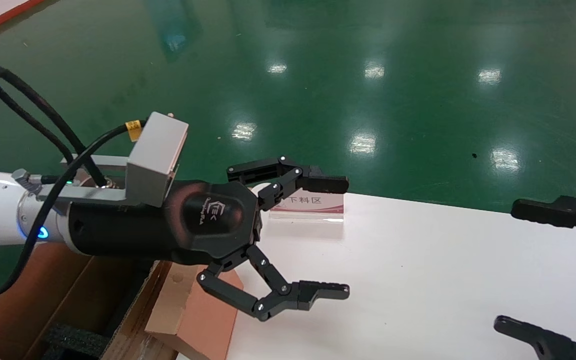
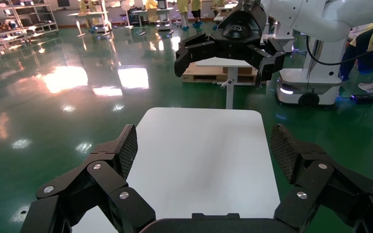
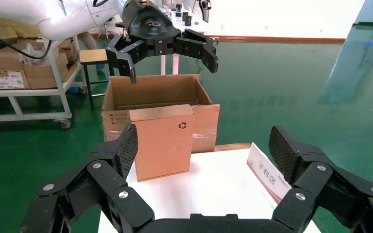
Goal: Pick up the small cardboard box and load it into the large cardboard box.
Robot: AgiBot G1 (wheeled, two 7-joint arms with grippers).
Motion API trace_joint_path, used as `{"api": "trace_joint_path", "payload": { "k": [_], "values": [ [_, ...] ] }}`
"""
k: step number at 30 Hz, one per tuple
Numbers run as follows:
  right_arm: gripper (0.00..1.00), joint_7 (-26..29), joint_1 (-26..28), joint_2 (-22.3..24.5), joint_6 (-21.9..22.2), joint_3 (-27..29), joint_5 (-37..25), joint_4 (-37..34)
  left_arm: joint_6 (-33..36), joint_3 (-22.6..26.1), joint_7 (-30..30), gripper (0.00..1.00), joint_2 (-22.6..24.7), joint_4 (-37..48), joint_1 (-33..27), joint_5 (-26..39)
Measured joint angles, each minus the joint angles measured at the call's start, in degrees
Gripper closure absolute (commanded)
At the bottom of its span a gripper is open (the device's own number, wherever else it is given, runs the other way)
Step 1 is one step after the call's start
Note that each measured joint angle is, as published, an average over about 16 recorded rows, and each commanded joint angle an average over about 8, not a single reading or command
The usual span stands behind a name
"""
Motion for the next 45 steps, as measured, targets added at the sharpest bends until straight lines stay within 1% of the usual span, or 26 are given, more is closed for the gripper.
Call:
{"api": "trace_joint_path", "payload": {
  "k": [9,15,20,24,30,34,39,45],
  "values": [
    [0.0,0.0,0.0,0.0,0.0,0.0,0.0,0.0,-0.2,0.1,-0.2,0.0,-0.1,0.0,0.0,0.3],
    [0.0,0.0,0.0,0.0,0.0,0.0,0.0,0.0,-1.1,0.9,-1.8,0.0,-1.2,-0.6,-0.6,2.8],
    [0.0,0.0,0.0,0.0,0.0,-0.1,0.0,-0.1,-2.3,2.7,-5.7,0.0,-2.9,-1.6,-2.7,7.9],
    [0.0,-0.1,0.0,0.0,0.0,-0.1,0.0,-0.1,-2.1,5.4,-10.6,0.0,-4.1,-2.6,-6.5,14.7],
    [0.0,-0.1,0.0,0.0,0.0,-0.1,0.0,-0.1,0.5,11.6,-18.9,0.0,-4.2,-3.6,-15.7,25.9],
    [0.0,-0.1,0.0,0.0,0.0,-0.1,0.1,-0.1,2.8,17.1,-24.4,0.0,-3.7,-3.9,-22.7,31.6],
    [0.0,-0.1,0.1,0.0,0.0,-0.1,0.1,-0.1,5.0,25.0,-31.0,0.0,-3.1,-4.0,-30.5,35.4],
    [0.0,-0.1,0.1,0.0,0.0,-0.2,0.1,-0.1,5.4,35.7,-39.5,0.0,-2.9,-4.1,-38.7,36.3]
  ]
}}
